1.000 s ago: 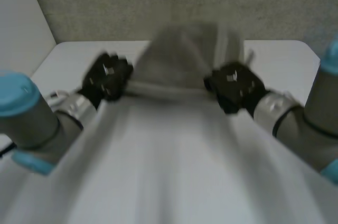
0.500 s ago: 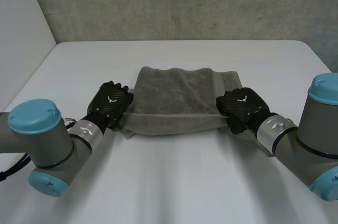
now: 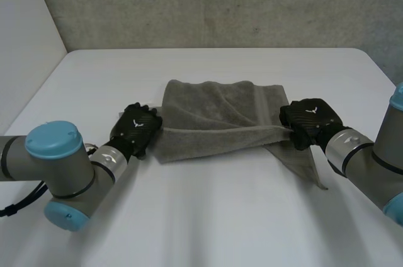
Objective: Fold the towel.
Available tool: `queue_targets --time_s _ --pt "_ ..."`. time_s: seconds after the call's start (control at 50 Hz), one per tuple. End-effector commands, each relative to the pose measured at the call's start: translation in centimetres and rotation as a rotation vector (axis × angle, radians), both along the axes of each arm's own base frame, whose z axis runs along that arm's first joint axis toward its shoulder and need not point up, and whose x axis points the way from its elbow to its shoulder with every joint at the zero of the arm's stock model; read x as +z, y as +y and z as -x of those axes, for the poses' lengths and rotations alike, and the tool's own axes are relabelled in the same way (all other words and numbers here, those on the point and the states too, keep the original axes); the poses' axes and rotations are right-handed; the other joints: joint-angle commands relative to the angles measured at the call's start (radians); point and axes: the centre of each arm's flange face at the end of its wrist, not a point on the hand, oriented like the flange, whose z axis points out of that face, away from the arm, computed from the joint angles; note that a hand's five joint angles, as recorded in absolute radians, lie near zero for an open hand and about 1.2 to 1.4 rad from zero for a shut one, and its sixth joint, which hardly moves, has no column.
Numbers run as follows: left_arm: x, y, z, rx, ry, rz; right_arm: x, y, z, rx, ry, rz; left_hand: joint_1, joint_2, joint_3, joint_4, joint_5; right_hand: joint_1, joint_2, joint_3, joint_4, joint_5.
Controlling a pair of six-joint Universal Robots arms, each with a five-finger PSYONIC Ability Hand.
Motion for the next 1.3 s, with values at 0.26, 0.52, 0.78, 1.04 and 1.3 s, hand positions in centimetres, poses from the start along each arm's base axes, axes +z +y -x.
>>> queue_targets --time_s 0.26,0.52,0.78,1.04,1.3 --pt "2.3 -4.9 0.8 0.037 0.187 0.052 -0.3 0.4 -0.4 0.016 0.008 -0.008 -0.156 -0.172 -0.174 -0.172 -0.154 0.043 0.095 0.069 0.415 0.048" --pt "0.4 -3.5 1.0 -0.040 0.145 -0.165 -0.7 0.5 -0.4 0.020 0.011 -0.018 -0.147 -0.163 -0.165 -0.163 -0.145 0.043 0.095 0.069 0.415 0.048" --pt "0.0 -4.1 0.4 -0.002 0.111 -0.206 -0.3 0.2 -0.3 0.013 0.006 -0.007 0.927 0.911 0.909 0.911 0.929 0.043 0.095 0.069 0.415 0.048" --pt "18.1 -1.3 -2.0 0.055 0.294 0.122 13.2 2.3 1.5 0.093 -0.071 0.117 0.927 0.911 0.909 0.911 0.929 0.043 0.095 0.069 0.415 0.048" --pt "21.6 0.0 -2.7 0.048 0.459 0.117 17.1 1.6 1.0 0.188 -0.084 0.104 0.927 0.911 0.909 0.911 0.929 0.043 0.095 0.069 0.415 0.048"
